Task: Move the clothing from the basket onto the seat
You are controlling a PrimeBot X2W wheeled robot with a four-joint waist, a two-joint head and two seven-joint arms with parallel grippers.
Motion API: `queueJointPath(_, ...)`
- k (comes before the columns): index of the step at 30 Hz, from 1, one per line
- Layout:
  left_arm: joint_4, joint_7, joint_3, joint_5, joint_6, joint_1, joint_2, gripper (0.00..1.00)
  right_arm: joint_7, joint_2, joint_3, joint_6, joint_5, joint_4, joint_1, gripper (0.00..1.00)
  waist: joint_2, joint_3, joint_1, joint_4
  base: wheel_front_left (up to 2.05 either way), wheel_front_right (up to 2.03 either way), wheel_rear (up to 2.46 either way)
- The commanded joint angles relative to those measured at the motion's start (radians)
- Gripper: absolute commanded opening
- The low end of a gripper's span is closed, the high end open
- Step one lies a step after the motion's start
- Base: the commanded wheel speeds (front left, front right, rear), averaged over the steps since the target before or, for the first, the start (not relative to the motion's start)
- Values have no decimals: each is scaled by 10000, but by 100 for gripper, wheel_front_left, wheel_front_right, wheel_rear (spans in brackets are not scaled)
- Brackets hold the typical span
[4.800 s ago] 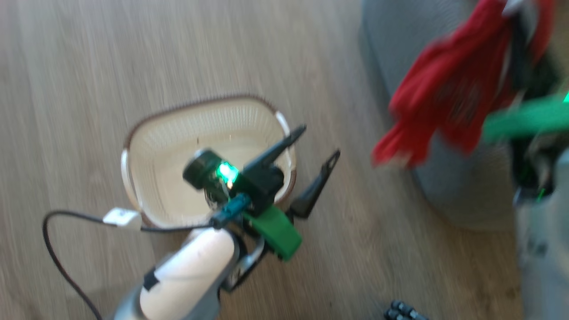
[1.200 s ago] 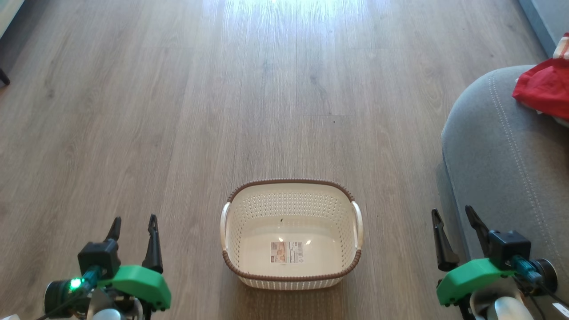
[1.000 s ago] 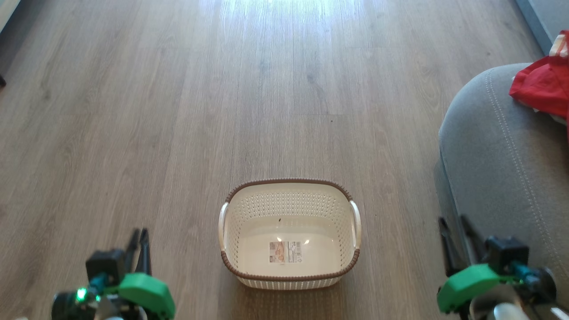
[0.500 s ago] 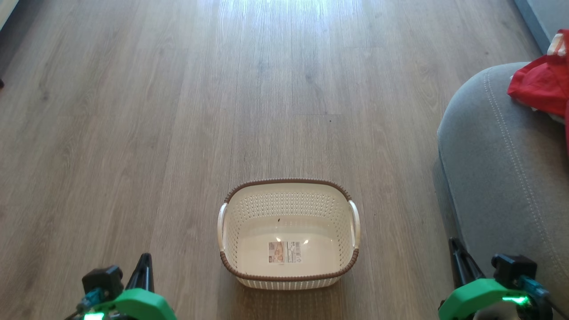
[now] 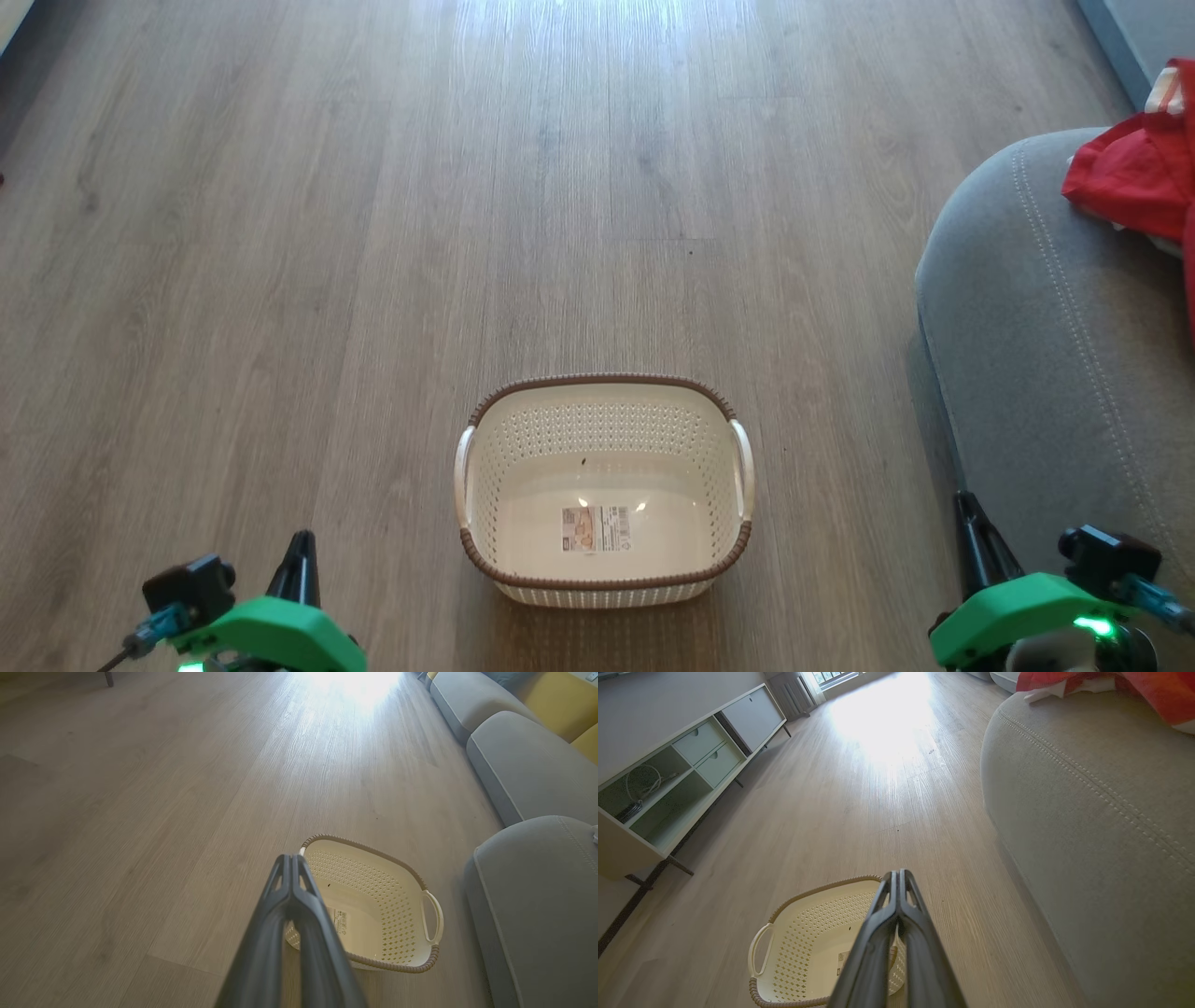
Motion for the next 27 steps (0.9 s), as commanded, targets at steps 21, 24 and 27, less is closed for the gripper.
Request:
queueJointPath(21,-563,612,762,-2306,-569,-703,-201,0,678,-58,-64,-1,2787,-651,-689,0,0,27,0,-78,0,0,0)
queueJointPath(24,-601,727,866,-2716,-665,-734,-244,0,793,-59,-75,-2,3282,-705,-723,0,0,32,0,-93,0,0,0)
queueJointPath(27,-629,813,943,-3024,-738,-757,-277,0,880,-60,-83,-2,3653,-746,-748,0,0,35,0,-104,0,0,0)
